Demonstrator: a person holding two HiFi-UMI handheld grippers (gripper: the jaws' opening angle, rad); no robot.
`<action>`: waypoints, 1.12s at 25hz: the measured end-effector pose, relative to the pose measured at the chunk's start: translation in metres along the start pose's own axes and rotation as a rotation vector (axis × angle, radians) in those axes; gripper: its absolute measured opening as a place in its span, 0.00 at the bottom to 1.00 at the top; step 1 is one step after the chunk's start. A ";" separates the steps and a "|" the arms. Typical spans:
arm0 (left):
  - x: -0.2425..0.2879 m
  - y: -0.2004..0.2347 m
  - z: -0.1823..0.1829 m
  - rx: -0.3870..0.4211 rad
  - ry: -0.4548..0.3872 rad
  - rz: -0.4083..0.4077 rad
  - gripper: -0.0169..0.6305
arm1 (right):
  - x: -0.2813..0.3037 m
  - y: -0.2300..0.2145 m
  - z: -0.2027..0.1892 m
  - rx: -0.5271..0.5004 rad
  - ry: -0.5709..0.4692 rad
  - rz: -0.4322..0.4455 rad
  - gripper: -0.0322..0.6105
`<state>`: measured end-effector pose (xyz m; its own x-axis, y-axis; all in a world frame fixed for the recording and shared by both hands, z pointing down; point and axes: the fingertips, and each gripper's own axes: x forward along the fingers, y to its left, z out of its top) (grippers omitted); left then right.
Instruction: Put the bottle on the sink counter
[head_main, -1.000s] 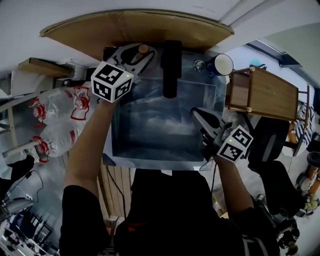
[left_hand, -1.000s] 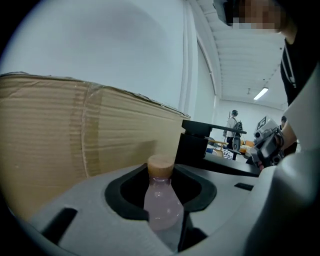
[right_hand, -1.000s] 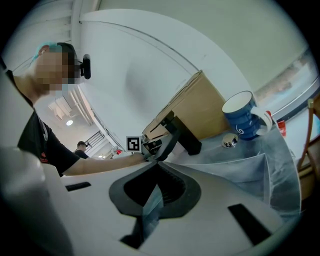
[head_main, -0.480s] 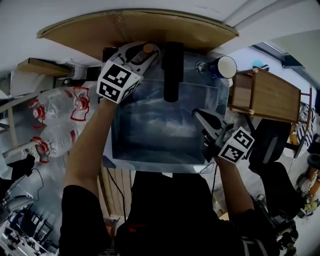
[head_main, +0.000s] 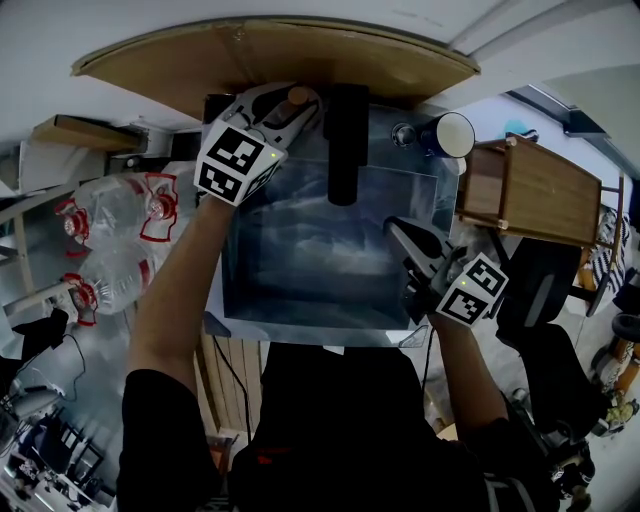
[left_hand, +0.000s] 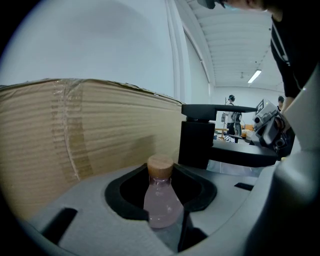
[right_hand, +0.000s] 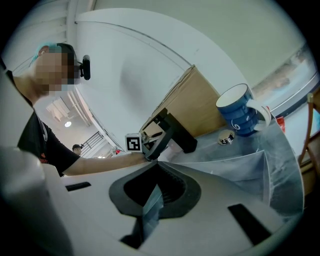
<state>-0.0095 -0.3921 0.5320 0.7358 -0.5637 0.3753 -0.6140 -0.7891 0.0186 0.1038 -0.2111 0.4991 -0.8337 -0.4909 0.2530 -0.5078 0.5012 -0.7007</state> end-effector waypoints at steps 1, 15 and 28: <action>0.000 0.000 0.000 0.000 -0.002 0.001 0.24 | 0.000 0.000 0.000 0.003 -0.001 0.000 0.05; -0.002 0.001 -0.001 -0.010 -0.010 0.013 0.24 | 0.001 0.005 0.006 -0.008 -0.010 -0.007 0.05; -0.014 0.004 0.004 -0.044 0.013 0.044 0.36 | -0.002 0.015 0.015 -0.048 -0.024 -0.028 0.05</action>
<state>-0.0213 -0.3888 0.5227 0.7045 -0.5938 0.3886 -0.6576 -0.7521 0.0430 0.1006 -0.2131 0.4782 -0.8137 -0.5222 0.2555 -0.5412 0.5201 -0.6607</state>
